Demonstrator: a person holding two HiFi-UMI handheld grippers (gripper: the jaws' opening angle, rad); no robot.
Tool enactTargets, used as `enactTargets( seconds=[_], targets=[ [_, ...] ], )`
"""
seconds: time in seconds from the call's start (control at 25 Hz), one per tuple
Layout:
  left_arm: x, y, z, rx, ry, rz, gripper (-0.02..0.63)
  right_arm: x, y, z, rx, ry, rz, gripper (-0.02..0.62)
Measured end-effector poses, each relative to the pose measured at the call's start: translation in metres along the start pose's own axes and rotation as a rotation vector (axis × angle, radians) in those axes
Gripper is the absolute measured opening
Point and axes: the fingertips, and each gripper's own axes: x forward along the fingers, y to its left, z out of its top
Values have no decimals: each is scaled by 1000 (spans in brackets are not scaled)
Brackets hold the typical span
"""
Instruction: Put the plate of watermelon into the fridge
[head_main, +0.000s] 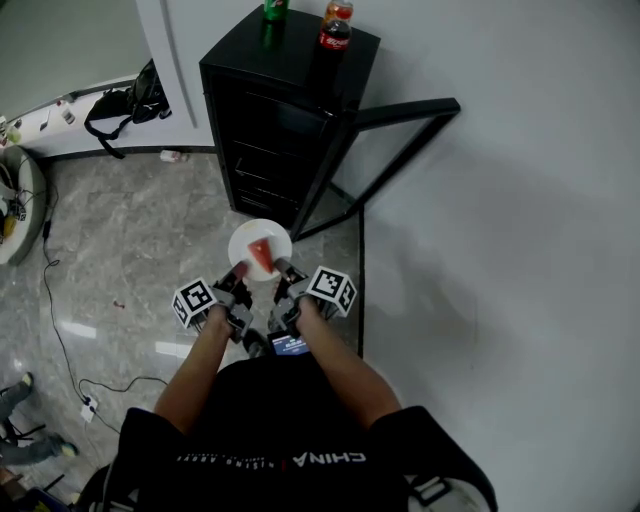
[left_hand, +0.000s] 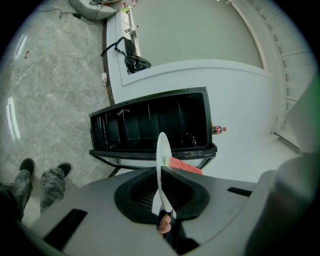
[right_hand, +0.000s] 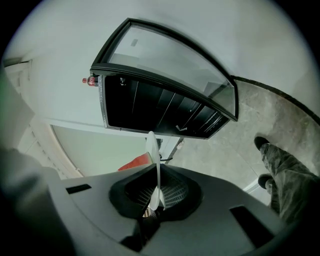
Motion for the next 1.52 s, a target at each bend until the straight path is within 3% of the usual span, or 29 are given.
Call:
enactTargets(
  seconds=[0.2, 0.48, 0.92, 1.16, 1.52],
  targets=[
    [25, -4, 27, 12, -40, 21, 25, 32, 8, 23, 8, 36, 19, 21],
    [86, -33, 64, 45, -69, 7, 25, 69, 36, 85, 2, 38, 57, 21],
    [154, -42, 91, 63, -74, 11, 25, 105, 39, 147, 30, 36, 67, 21],
    [172, -42, 103, 66, -37, 12, 25, 117, 41, 160, 44, 1, 62, 21],
    [198, -49, 137, 96, 99, -10, 25, 142, 57, 174, 68, -124, 64, 21]
  ],
)
